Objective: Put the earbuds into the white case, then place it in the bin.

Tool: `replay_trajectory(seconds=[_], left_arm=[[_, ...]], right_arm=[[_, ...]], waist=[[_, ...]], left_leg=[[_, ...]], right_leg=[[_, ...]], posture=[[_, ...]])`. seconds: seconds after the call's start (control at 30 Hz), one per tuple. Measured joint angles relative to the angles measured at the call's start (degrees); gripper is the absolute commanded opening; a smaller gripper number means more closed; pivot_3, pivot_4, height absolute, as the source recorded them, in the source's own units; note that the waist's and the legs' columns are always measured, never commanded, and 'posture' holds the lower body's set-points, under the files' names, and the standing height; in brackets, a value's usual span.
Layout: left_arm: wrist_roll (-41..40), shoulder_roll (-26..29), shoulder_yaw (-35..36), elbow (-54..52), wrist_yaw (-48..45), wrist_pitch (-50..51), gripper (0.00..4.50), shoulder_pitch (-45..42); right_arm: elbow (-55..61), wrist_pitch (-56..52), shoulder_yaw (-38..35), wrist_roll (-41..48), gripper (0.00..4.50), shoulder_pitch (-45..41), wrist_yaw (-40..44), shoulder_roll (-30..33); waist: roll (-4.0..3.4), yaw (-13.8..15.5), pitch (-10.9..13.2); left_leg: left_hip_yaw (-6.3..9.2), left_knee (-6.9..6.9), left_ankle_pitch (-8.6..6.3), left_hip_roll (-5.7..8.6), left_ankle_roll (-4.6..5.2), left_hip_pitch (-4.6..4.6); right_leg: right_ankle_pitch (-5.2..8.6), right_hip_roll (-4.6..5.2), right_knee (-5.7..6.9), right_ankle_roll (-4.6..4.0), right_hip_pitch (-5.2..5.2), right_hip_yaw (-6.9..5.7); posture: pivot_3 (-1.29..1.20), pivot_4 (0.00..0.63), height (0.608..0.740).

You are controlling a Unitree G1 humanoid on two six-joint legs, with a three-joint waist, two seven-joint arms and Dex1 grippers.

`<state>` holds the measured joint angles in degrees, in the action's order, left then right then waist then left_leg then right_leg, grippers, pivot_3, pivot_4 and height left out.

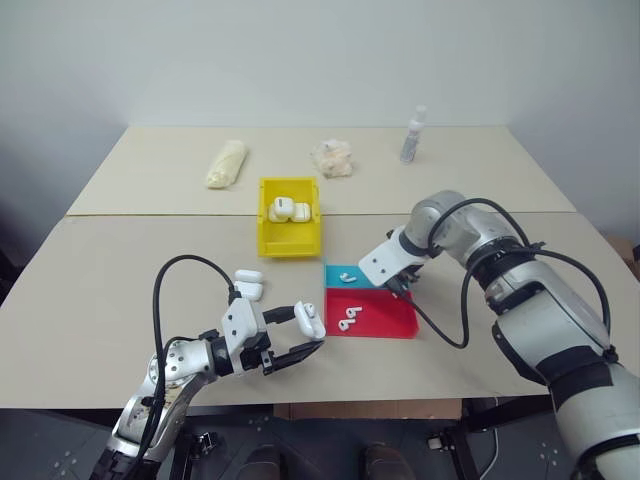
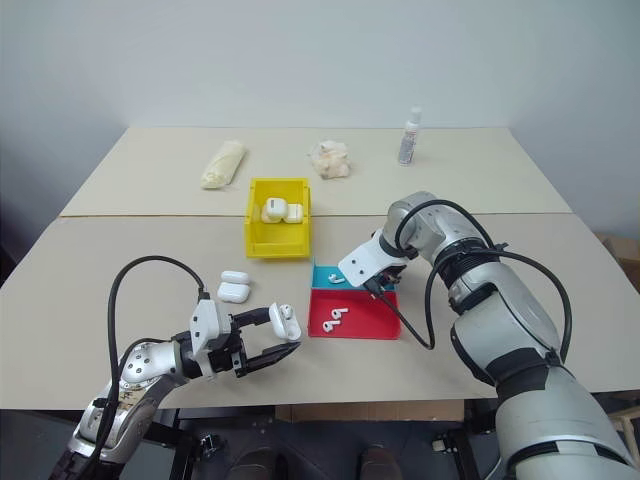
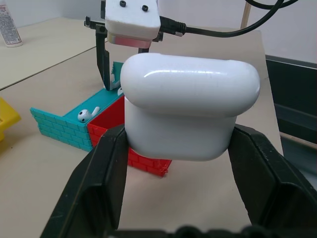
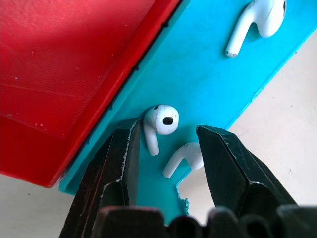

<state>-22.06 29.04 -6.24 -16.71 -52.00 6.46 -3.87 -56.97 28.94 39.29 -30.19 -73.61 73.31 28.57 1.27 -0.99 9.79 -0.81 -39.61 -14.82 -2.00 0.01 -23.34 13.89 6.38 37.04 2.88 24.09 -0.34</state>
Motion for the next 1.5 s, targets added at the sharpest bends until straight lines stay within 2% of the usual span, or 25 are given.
replay_trajectory(seconds=[0.83, 0.93, 1.33, 1.43, 1.5], left_arm=[[0.8, -0.2, -0.4, -0.1, 1.1, 0.0, 2.74, 0.0], [1.3, -0.3, -0.5, -0.1, 1.2, -0.1, 2.74, 0.0], [1.6, -0.6, -0.5, -0.1, 1.3, -0.1, 2.74, 0.0], [1.6, -0.6, -0.5, -0.1, 1.3, -0.1, 2.74, 0.0], [1.6, -0.6, -0.5, -0.1, 1.3, -0.1, 2.74, 0.0]], right_arm=[[-0.6, 7.5, -0.2, -1.3, 2.29, 0.0, -1.3, 0.2], [-0.7, 8.2, -0.2, -1.3, 1.74, 0.2, -1.3, 0.2], [-0.8, 8.6, -0.3, -2.2, 1.74, 0.3, -2.0, 0.1], [-0.8, 8.6, -0.3, -2.2, 1.13, 0.3, -2.0, 0.1], [-0.8, 8.6, -0.4, -2.2, 1.13, 0.3, -2.0, 0.1]], waist=[[0.0, 0.0, 0.0], [0.0, 0.0, 0.0], [0.0, -0.1, 0.0], [0.0, -0.1, 0.0], [0.0, -0.1, 0.0]], left_leg=[[-0.04, 0.01, 0.0, -0.01, 0.0, 0.08], [-0.04, 0.01, 0.0, -0.01, 0.0, 0.08], [-0.11, 0.01, 0.0, -0.02, 0.0, 0.16], [-0.11, 0.01, 0.0, -0.02, 0.0, 0.16], [-0.12, 0.02, 0.0, -0.02, 0.0, 0.17]], right_leg=[[0.0, -0.01, 0.01, 0.0, -0.04, 0.05], [0.0, -0.01, 0.02, 0.0, -0.04, 0.05], [0.0, -0.02, 0.06, 0.0, -0.05, 0.13], [0.0, -0.02, 0.06, 0.0, -0.05, 0.14], [0.0, -0.02, 0.05, 0.0, -0.05, 0.15]], posture=[[0.0, 0.15, 0.74], [0.0, 0.15, 0.74], [0.0, 0.15, 0.74], [0.0, 0.15, 0.74], [0.0, 0.15, 0.74]])
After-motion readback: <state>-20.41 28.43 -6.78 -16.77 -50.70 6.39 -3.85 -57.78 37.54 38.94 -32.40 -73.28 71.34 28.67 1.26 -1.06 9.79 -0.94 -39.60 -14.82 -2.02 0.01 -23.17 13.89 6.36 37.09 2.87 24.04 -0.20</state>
